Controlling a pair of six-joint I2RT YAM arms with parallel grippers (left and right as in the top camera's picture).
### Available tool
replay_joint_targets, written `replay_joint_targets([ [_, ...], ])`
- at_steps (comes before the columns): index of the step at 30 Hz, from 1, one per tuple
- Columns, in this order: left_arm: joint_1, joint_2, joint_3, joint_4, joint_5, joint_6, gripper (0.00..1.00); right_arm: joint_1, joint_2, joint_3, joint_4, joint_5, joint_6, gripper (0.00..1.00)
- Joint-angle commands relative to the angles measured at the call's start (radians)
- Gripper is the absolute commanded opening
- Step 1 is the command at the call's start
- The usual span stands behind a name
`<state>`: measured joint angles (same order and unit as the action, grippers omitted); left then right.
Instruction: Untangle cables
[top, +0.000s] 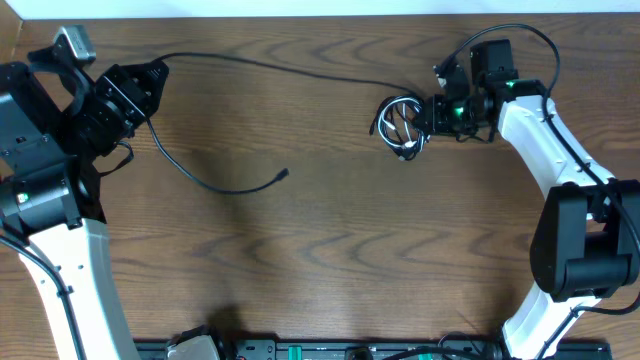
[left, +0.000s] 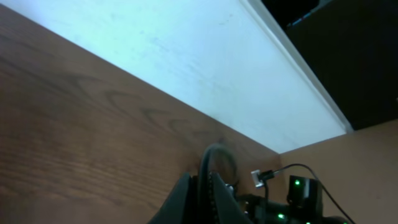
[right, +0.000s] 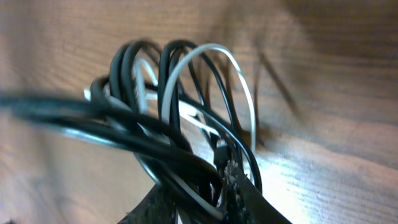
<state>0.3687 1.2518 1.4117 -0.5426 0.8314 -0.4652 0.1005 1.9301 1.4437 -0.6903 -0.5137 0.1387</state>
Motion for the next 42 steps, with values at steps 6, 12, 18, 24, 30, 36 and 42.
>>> replay_joint_targets([
  [6, -0.079, 0.068, 0.025, -0.029, -0.059, 0.080, 0.07, 0.001, -0.037, 0.015, -0.153, -0.146, -0.220, 0.21],
  [12, -0.203, 0.152, 0.025, -0.023, -0.116, 0.103, 0.08, 0.046, -0.076, 0.015, -0.269, -0.174, -0.315, 0.22],
  [18, -0.327, 0.253, 0.025, 0.029, -0.200, 0.114, 0.08, 0.078, -0.078, 0.015, -0.336, -0.209, -0.388, 0.21],
  [24, -0.414, 0.374, 0.025, 0.064, -0.315, 0.118, 0.71, 0.084, -0.078, 0.015, -0.335, -0.215, -0.387, 0.21],
  [30, -0.417, 0.408, 0.025, 0.062, -0.397, 0.204, 0.78, 0.084, -0.078, 0.015, -0.315, -0.210, -0.386, 0.28],
  [36, -0.418, 0.405, 0.025, 0.044, -0.465, 0.247, 0.85, 0.084, -0.078, 0.015, -0.240, -0.143, -0.290, 0.46],
  [42, -0.459, 0.409, 0.020, -0.077, -0.466, 0.286, 0.88, 0.084, -0.078, 0.015, -0.192, -0.077, -0.214, 0.52],
])
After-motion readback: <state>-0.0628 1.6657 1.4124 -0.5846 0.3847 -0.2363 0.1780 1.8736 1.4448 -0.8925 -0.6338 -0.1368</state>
